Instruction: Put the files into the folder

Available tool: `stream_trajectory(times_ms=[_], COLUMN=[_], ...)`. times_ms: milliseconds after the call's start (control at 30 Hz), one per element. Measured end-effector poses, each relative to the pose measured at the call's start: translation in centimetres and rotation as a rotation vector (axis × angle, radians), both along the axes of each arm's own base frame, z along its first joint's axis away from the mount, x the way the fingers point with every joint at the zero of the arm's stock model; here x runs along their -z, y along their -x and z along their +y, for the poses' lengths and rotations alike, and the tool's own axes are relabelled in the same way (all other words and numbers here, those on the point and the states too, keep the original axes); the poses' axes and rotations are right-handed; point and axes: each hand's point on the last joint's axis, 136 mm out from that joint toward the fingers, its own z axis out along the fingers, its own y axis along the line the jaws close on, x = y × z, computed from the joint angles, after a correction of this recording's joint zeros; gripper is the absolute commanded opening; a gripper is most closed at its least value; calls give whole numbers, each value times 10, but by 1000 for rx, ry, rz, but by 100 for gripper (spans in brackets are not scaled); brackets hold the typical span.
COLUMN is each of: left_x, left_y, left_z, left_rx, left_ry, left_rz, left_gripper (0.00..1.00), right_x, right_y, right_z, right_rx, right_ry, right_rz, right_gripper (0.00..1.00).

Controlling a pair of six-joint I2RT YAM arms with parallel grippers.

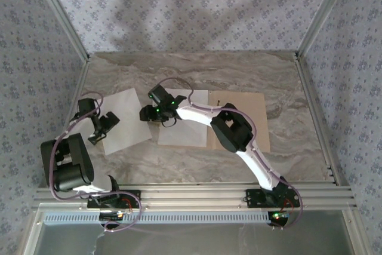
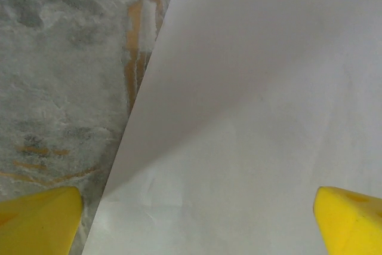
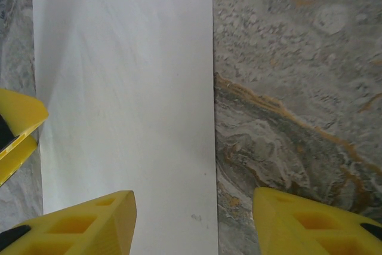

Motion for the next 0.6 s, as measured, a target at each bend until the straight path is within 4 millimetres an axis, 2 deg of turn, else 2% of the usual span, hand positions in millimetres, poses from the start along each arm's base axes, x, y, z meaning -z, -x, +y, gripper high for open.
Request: stream_trajectory(times_ms=[200,433,600], left_x=[0,0,0], left_y=[-1,-1,-1], left_z=[-1,-2,-2], left_rx=[1,12,14], left_ry=[16,33,42], left_rz=[11,6,5], left_gripper=[99,98,97], right_x=[-5,6,5], right_y=[5,9,8], right_z=[11,17,18], right_rx=[-21,-36,-35], right_ry=[-18,-18,-24], right_rz=[-4,15,17], right_gripper=[55,55,54])
